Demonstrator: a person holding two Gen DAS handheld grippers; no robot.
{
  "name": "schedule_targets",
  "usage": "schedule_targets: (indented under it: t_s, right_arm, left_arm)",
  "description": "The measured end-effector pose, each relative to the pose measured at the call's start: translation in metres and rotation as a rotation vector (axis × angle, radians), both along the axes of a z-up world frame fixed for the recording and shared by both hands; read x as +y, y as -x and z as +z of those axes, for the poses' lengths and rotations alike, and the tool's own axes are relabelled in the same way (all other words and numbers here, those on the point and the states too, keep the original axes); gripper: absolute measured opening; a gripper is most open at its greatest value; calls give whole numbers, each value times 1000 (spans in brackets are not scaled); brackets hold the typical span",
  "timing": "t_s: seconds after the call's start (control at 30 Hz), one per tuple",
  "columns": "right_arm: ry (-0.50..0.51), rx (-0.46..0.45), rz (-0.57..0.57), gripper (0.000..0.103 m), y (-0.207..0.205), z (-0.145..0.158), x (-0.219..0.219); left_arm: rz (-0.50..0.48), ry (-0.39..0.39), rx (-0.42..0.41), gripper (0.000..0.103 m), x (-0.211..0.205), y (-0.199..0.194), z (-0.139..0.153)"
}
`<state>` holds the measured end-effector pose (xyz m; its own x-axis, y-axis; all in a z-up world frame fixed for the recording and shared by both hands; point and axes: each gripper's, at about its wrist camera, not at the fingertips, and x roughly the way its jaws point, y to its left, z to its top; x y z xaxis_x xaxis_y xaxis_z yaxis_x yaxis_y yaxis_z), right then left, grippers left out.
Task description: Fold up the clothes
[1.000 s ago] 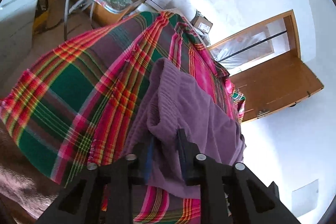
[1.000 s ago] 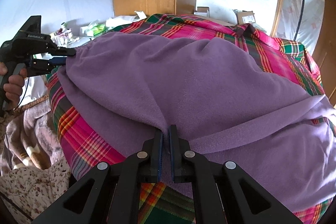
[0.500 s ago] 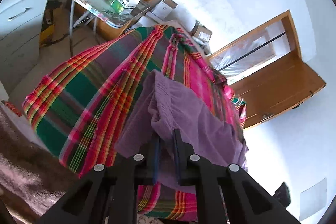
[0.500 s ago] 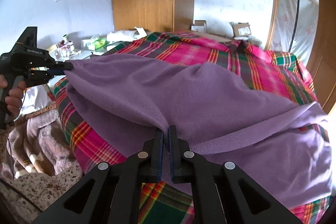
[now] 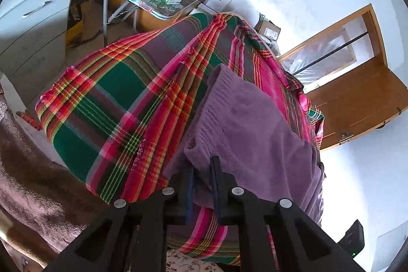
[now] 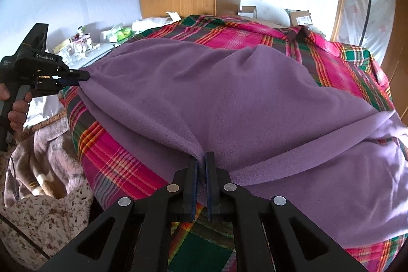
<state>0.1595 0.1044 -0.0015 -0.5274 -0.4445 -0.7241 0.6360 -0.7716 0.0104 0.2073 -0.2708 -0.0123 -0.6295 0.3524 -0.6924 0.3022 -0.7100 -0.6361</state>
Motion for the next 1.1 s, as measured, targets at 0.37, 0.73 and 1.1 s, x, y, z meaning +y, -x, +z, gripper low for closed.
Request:
schedule_targets:
  t_s: [0.37,0.73,1.1]
  right_arm:
    - [66,-77,-9,11,1,1,11]
    - [165,-154,-9,18,-2,7,35]
    - [257,-149,-241,18,12,19,111]
  left_arm:
    - [65,220,73,18,16,-20,42]
    - [-86,256,134,18,64,-4,59]
    - [-503,220,219,20,184,31,61]
